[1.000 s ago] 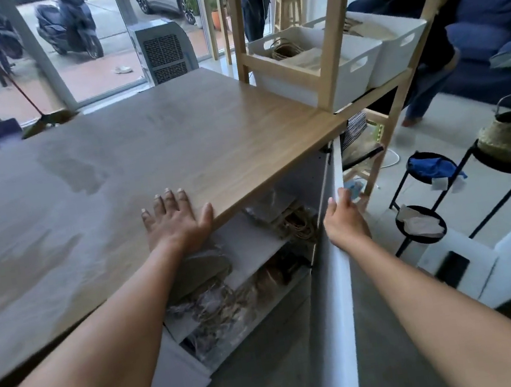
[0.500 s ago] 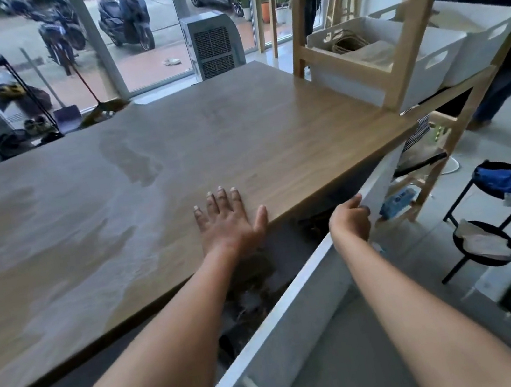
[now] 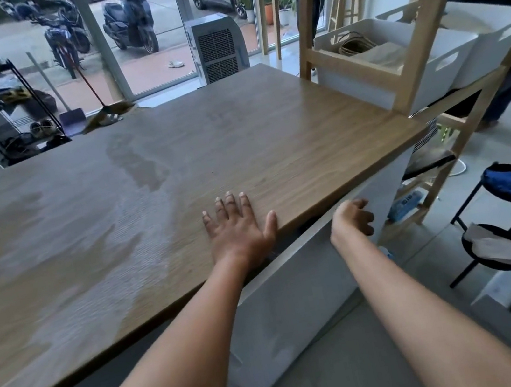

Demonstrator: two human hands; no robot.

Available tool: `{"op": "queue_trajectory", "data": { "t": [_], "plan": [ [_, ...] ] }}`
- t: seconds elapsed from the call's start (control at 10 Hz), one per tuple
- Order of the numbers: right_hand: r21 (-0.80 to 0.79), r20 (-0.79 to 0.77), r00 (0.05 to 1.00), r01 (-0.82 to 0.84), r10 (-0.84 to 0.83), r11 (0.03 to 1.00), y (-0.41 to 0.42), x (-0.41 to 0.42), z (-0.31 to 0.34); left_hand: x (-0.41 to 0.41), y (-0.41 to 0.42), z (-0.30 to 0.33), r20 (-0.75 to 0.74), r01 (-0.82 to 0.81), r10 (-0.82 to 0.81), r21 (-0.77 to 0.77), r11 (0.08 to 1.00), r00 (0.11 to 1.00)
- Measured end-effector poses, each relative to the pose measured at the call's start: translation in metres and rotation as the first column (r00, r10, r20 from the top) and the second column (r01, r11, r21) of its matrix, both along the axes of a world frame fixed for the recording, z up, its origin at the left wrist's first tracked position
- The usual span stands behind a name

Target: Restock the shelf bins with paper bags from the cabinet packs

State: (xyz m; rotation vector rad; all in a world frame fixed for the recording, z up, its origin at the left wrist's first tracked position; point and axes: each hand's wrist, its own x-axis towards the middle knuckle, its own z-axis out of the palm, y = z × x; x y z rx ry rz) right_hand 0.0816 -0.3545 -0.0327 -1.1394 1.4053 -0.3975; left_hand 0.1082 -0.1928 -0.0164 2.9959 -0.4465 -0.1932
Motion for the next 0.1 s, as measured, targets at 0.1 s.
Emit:
{"op": "queue_trajectory", "data": {
  "t": [0.1],
  "plan": [
    [-0.053, 0.206, 0.976, -0.062, 0.072, 0.997, -0.0185, -0.0287, 0.0275, 0.0005, -0.0021, -0.0004, 0.017, -0.008, 0.008, -0.005, 1.0, 1.0]
  ]
}}
